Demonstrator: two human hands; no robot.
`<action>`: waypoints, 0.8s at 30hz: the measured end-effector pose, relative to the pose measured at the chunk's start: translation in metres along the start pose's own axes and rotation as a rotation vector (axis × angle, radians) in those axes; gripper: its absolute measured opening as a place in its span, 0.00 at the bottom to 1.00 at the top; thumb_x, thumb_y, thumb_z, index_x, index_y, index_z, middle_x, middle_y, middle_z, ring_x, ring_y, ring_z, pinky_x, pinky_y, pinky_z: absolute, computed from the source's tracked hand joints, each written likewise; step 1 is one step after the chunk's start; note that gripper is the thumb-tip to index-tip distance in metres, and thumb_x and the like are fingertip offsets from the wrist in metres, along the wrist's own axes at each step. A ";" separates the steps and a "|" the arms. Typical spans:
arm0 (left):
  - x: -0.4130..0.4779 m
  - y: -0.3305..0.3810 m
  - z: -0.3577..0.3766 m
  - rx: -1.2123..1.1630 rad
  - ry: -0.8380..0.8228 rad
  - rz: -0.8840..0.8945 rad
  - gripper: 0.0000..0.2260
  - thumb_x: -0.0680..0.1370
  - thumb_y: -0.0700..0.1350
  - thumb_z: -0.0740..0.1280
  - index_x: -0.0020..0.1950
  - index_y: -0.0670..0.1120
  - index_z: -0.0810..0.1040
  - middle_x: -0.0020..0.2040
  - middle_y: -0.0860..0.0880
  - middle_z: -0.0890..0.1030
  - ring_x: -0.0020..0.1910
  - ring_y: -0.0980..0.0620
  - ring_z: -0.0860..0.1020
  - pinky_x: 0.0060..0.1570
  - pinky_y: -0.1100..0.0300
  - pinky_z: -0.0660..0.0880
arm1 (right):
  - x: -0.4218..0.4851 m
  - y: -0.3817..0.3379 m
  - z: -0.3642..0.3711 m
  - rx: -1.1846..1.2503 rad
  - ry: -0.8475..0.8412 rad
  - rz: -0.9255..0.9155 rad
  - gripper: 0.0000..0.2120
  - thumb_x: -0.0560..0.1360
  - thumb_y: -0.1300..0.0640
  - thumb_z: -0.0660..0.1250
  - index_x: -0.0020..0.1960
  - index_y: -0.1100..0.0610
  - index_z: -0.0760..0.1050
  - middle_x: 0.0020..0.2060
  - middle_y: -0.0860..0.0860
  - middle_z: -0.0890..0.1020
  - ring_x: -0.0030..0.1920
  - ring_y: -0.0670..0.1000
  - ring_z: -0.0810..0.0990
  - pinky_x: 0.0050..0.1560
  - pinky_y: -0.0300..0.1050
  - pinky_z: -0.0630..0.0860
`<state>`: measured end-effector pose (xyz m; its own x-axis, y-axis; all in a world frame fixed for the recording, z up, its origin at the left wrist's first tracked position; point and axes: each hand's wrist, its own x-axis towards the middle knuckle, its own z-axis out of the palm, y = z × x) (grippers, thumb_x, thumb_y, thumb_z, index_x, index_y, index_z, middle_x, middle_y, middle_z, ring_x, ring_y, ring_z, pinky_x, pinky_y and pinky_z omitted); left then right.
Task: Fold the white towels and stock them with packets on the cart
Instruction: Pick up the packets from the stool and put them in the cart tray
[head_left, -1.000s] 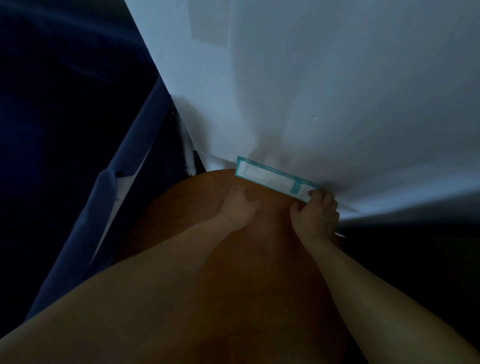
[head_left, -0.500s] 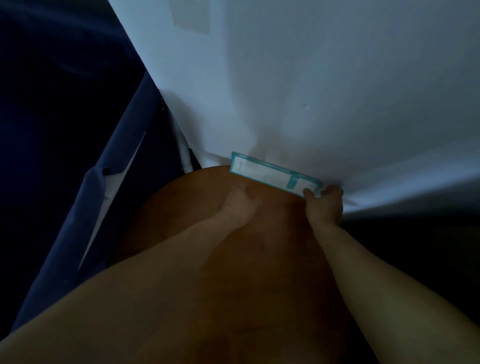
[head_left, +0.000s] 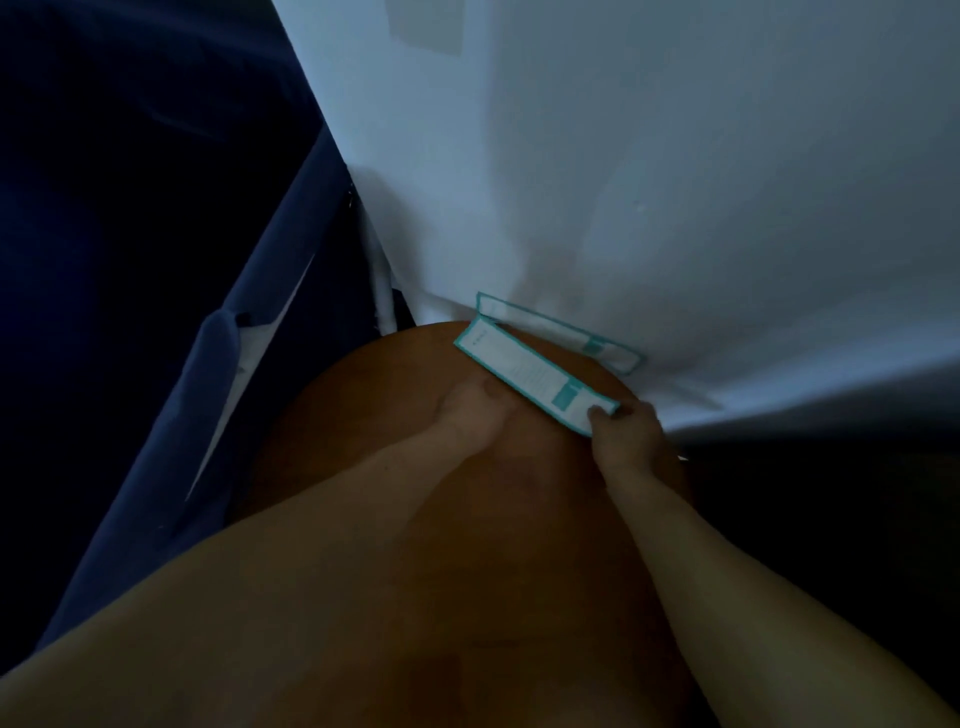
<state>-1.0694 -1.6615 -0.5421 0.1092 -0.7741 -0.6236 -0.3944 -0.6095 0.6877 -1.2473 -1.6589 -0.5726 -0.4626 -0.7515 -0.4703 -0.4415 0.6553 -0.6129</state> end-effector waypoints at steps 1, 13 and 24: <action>-0.001 -0.003 0.000 -0.036 -0.002 -0.038 0.15 0.76 0.49 0.68 0.58 0.43 0.80 0.55 0.43 0.83 0.55 0.43 0.81 0.59 0.47 0.77 | -0.006 0.004 0.004 0.042 -0.054 0.020 0.13 0.73 0.60 0.71 0.56 0.64 0.79 0.50 0.61 0.84 0.49 0.60 0.83 0.52 0.50 0.79; -0.003 -0.045 -0.012 -0.564 0.031 -0.389 0.01 0.79 0.41 0.67 0.50 0.46 0.78 0.48 0.44 0.81 0.42 0.49 0.79 0.42 0.56 0.76 | -0.058 0.021 0.015 0.150 -0.714 0.148 0.05 0.75 0.65 0.67 0.48 0.57 0.78 0.33 0.52 0.83 0.27 0.45 0.77 0.26 0.37 0.67; 0.006 -0.007 -0.012 -0.682 -0.028 -0.208 0.06 0.81 0.37 0.62 0.57 0.44 0.75 0.46 0.46 0.81 0.40 0.51 0.80 0.40 0.53 0.80 | 0.027 -0.024 -0.002 0.590 0.057 0.207 0.15 0.71 0.58 0.76 0.39 0.56 0.69 0.33 0.53 0.76 0.30 0.50 0.75 0.22 0.39 0.68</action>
<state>-1.0554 -1.6643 -0.5462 0.0935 -0.6310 -0.7702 0.2916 -0.7223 0.6271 -1.2509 -1.6945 -0.5695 -0.5406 -0.5977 -0.5921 0.1531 0.6221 -0.7678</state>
